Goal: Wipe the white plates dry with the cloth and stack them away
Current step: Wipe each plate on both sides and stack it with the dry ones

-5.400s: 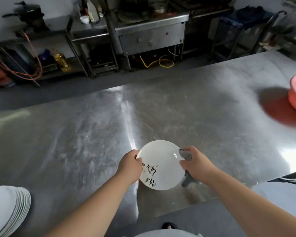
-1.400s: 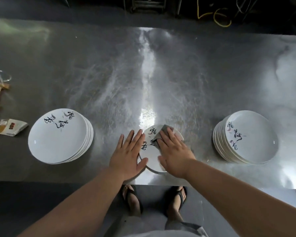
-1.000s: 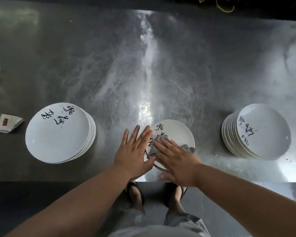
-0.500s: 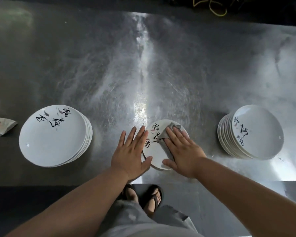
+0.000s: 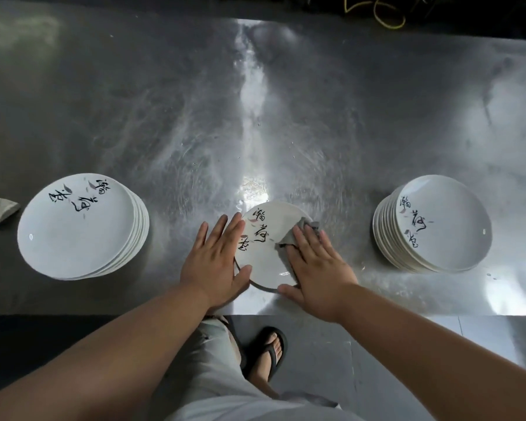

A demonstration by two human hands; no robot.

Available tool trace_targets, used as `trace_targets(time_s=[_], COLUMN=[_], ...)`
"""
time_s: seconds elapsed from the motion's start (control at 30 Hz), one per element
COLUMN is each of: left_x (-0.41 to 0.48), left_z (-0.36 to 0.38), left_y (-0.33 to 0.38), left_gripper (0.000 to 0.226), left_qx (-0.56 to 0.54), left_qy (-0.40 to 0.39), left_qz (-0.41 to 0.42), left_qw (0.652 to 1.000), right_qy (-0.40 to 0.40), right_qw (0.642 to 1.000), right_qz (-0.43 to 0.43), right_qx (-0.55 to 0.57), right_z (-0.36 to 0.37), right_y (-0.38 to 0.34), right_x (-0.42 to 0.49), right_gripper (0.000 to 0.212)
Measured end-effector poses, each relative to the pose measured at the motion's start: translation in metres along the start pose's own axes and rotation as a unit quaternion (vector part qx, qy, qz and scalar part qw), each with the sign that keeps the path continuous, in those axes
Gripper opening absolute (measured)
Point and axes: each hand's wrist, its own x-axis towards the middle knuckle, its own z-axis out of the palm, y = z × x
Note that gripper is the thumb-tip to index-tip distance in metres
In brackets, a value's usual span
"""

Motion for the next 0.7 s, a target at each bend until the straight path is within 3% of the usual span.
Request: trace_targets(time_s=[0.17,0.37,0.47,0.57,0.7], left_x=[-0.001,0.001,0.000,0.001,0.001], left_z=[-0.001,-0.003,-0.001,-0.001,-0.002], left_y=[0.002,0.001,0.001,0.001,0.000], left_gripper=[0.091,0.091,0.093,0.093,0.092], left_qx=[0.004,0.005,-0.005,-0.002,0.009], left_qy=[0.000,-0.006,-0.001,0.001,-0.015], left_qz=[-0.004,-0.003,0.001,0.003,0.007], left_qw=[1.000,1.000,1.000,1.000,1.000], right_qy=[-0.009,0.049,0.047,0.027,0.036], right_qw=[0.995,0.997,0.992,0.993,0.999], right_qz=[-0.095,0.025,-0.004,-0.066,-0.001], right_qx=[0.024,0.047,0.114,0.099,0.013], right_z=[0.014,0.010,0.020,0.026,0.010], right_y=[-0.020,0.012,-0.035,-0.036,0.016], right_x=[-0.018,-0.025,-0.026,-0.028,-0.012], right_gripper=[0.093,0.091,0.088,0.088,0.096])
